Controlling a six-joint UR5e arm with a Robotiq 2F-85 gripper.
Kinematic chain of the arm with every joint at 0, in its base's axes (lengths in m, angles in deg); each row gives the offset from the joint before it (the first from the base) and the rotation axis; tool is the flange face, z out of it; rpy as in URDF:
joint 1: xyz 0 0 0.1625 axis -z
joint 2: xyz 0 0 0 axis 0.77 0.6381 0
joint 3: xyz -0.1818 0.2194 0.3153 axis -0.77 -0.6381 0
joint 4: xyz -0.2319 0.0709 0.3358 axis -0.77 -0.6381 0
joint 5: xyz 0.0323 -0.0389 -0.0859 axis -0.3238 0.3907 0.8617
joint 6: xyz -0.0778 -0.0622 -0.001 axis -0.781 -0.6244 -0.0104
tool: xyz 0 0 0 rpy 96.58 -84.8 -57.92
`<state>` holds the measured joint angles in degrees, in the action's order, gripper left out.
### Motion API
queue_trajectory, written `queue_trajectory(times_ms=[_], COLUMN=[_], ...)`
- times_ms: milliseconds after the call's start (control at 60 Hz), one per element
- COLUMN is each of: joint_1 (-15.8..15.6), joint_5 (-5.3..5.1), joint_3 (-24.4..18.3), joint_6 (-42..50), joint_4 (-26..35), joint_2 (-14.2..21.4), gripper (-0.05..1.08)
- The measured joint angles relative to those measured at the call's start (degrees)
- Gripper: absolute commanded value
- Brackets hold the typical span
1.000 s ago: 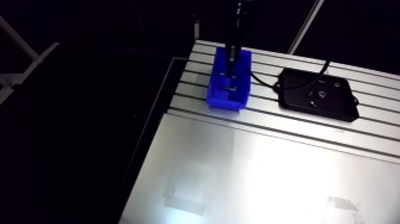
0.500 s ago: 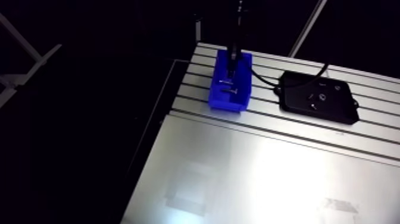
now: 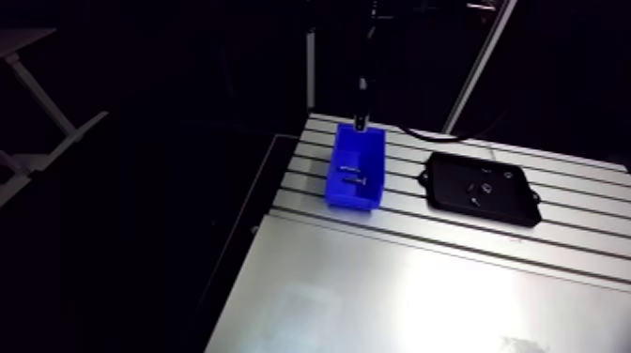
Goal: Pick up the M10 bolt from the tray and put it into the blue bin.
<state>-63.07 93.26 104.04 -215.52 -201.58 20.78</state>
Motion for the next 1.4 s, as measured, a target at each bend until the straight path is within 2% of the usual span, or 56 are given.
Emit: queue_trajectory(times_ms=[133, 300, 483, 733, 1067, 1400], joint_1=[0.44, 1.31, 3.59, 7.56, 9.85, 12.19], joint_5=[0.38, 1.59, 2.84, 3.29, 3.42, 3.02], joint_3=[-0.53, -1.56, -3.33, -6.07, -10.83, -11.33], joint_6=[9.46, 26.75, 47.01, 65.66, 73.64, 75.52], joint_4=[0.79, 2.07, 5.25, 11.68, 22.77, 25.58], joint_2=[2.00, 4.21, 5.72, 6.63, 7.61, 9.99], gripper=[0.01, 0.01, 0.01, 0.01, 0.01, 0.01])
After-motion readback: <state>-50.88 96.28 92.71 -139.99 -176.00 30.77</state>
